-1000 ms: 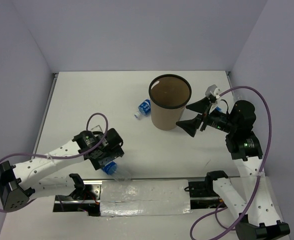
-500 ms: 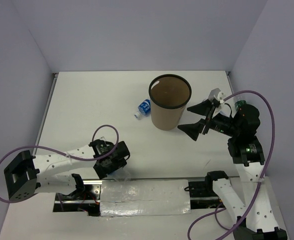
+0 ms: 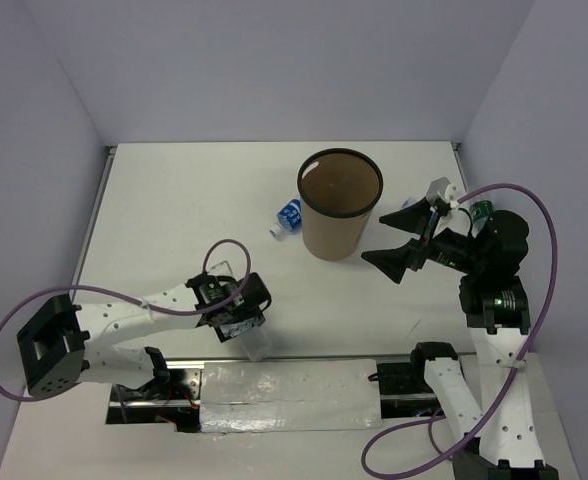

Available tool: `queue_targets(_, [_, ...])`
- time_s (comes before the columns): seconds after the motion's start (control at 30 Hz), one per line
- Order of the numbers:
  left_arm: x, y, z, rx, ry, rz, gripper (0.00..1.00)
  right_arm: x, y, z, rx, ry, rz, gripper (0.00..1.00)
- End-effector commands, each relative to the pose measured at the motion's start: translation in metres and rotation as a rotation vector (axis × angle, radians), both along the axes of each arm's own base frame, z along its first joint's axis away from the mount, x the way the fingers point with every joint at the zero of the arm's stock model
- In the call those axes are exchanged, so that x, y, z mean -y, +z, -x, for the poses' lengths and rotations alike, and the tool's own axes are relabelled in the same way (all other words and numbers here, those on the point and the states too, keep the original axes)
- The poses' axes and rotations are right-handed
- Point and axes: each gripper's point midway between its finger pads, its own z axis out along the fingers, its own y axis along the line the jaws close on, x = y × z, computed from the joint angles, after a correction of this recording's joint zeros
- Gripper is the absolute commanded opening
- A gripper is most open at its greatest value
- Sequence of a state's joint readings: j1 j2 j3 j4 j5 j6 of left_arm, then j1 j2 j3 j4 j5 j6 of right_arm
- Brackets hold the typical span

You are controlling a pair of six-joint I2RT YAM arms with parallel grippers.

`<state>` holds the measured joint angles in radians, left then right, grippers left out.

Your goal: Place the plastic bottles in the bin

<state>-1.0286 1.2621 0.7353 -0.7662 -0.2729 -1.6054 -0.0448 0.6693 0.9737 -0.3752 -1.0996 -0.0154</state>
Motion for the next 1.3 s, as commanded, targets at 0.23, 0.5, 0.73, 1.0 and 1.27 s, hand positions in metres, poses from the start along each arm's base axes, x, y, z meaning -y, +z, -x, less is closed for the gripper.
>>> queue_targets(0.23, [0.062, 0.195, -0.100, 0.643, -0.356, 0.090, 0.00, 0.002, 0.007, 0.009, 0.060, 0.006, 0.012, 1.00])
queue_targets(0.5, [0.119, 0.356, -0.156, 1.221, -0.605, 0.063, 0.00, 0.004, 0.008, 0.015, 0.097, 0.000, 0.021, 1.00])
queue_targets(0.73, [0.142, 0.400, -0.244, 1.480, -0.617, -0.168, 0.00, 0.005, 0.007, 0.013, 0.095, -0.003, 0.025, 1.00])
queue_targets(1.0, [0.187, 0.389, -0.309, 1.525, -0.615, -0.232, 0.00, 0.007, 0.008, 0.015, 0.104, -0.014, 0.028, 1.00])
queue_targets(1.27, [0.193, 0.338, -0.312, 1.406, -0.632, -0.208, 0.65, 0.009, 0.007, 0.017, 0.099, -0.012, 0.026, 1.00])
